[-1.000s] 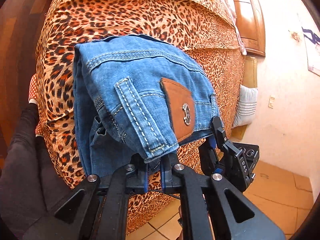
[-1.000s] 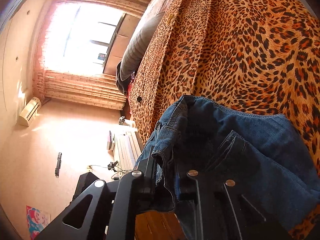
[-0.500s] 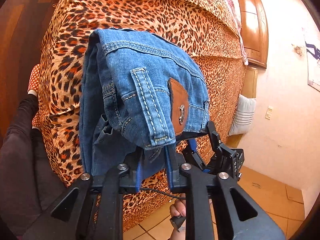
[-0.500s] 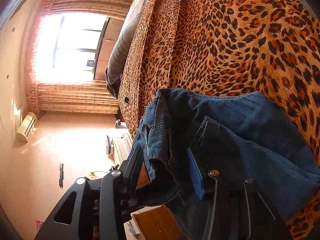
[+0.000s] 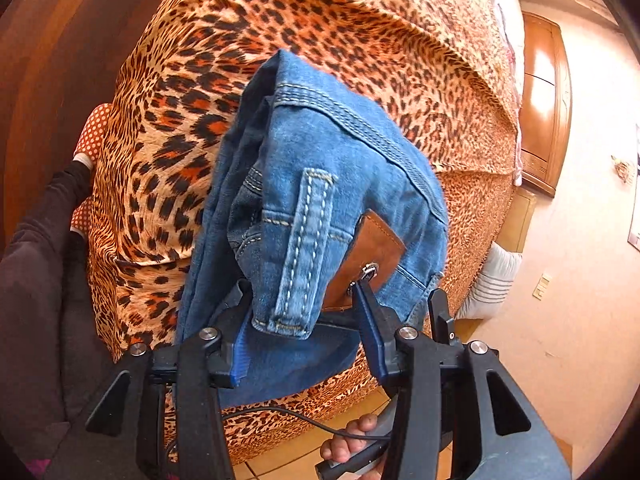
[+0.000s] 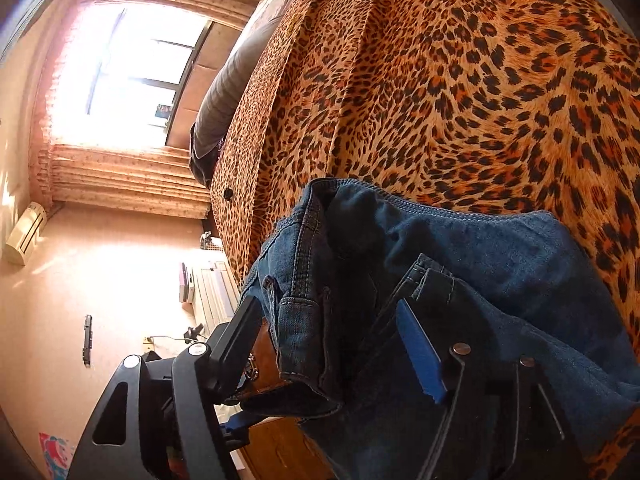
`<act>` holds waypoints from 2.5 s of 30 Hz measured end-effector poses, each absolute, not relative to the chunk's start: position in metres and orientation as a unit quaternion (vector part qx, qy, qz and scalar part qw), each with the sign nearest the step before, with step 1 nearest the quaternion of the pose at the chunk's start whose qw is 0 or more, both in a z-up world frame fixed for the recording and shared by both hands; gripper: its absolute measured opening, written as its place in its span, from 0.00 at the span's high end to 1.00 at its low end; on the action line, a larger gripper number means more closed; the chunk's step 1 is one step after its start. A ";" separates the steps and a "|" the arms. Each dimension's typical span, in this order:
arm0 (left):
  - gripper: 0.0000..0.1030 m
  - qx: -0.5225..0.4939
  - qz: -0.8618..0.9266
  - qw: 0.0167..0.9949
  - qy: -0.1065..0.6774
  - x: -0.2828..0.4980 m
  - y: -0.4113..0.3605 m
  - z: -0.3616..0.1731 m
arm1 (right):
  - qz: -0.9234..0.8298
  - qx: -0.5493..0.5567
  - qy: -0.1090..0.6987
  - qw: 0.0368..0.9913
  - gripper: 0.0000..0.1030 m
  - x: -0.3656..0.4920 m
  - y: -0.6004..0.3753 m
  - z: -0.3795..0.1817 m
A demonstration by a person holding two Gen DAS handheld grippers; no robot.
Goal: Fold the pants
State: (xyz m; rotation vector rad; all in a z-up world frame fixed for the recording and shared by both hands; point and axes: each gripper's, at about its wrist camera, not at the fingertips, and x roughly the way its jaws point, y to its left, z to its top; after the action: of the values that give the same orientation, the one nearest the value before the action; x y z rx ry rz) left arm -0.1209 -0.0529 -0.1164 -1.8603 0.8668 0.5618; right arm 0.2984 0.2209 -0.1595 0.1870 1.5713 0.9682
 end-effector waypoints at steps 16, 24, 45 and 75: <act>0.86 -0.688 0.085 0.523 0.497 -0.083 -0.135 -0.067 | 0.498 0.157 0.670 0.528 0.89 0.282 0.169 -0.102; 0.86 -0.643 0.055 0.418 0.639 -0.059 -0.200 -0.146 | 0.374 0.160 0.715 0.568 0.88 0.292 0.070 -0.168; 0.40 -0.532 0.158 0.660 0.507 -0.056 -0.094 -0.048 | 0.529 -0.011 0.545 0.650 0.60 0.274 0.197 -0.085; 0.45 -0.256 0.002 0.693 0.674 0.104 -0.082 -0.064 | 0.234 0.184 0.636 0.712 0.54 0.244 0.031 -0.155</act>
State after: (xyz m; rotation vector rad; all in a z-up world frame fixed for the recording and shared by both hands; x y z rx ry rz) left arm 0.1037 -0.0819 -0.0643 -0.5711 1.5055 0.0038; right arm 0.2442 0.0305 -0.1546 0.4079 1.4097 0.5192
